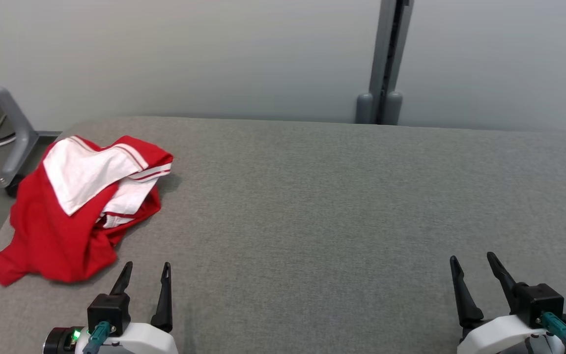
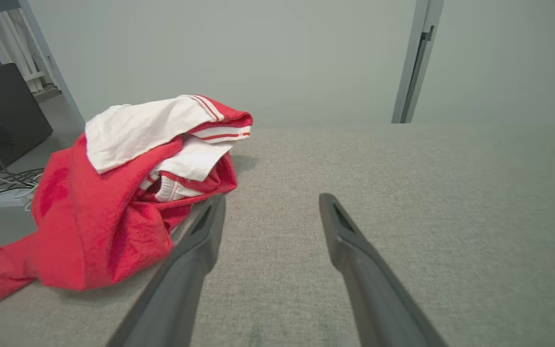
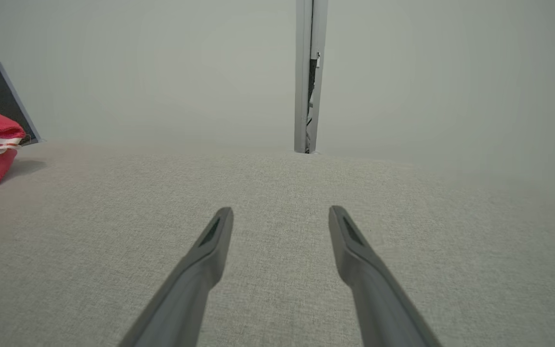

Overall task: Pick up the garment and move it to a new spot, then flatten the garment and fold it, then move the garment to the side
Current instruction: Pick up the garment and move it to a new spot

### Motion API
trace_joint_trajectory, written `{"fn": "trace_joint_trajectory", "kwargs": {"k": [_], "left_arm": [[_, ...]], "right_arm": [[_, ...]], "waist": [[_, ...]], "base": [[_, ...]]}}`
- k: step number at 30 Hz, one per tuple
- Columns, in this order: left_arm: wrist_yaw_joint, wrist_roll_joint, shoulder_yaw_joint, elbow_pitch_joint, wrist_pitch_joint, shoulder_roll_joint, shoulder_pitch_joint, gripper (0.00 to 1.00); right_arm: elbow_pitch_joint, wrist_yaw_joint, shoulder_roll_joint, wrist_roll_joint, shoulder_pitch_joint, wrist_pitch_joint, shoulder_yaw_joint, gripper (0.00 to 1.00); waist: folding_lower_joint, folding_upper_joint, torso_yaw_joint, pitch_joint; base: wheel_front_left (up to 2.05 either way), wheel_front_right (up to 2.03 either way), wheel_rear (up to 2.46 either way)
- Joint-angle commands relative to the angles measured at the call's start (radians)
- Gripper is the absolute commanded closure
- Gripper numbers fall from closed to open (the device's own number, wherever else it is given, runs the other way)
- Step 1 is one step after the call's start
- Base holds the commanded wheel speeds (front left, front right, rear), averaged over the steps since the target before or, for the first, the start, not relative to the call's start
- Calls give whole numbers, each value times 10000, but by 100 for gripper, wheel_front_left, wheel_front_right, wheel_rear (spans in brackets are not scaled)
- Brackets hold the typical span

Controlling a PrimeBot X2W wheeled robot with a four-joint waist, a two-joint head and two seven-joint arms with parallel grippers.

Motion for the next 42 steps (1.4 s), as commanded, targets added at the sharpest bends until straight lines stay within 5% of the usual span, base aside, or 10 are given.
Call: {"fn": "trace_joint_trajectory", "kwargs": {"k": [1,12,19,27,33,42], "left_arm": [[15,-49,37,12,-7,55,-181,0],[142,-222,251,187,-5,48,-59,0],[199,-447,318,63,-5,35,-20,0],[66,-914,531,175,-5,46,-289,0],[-547,-1088,782,737,-5,81,-1418,0],[-966,-579,920,2432,-5,967,-4431,0]], "right_arm": [[-7,3,-63,77,41,-50,-12,0],[13,3,-66,173,-190,-52,345,0],[100,3,-80,40,-467,-50,523,0],[145,3,-124,-17,-712,-50,785,0],[-30,3,-443,4,-1089,-50,896,0],[-416,3,-1072,128,-1734,-50,1238,0]], "waist": [[0,-1,626,76],[0,-1,3155,417],[0,-1,3875,688],[0,-1,3489,1078],[0,-1,2766,1839],[0,-1,1567,3346]], "base": [[0,0,0],[0,0,0],[0,0,0],[0,0,0],[0,0,0],[0,0,0]]}}
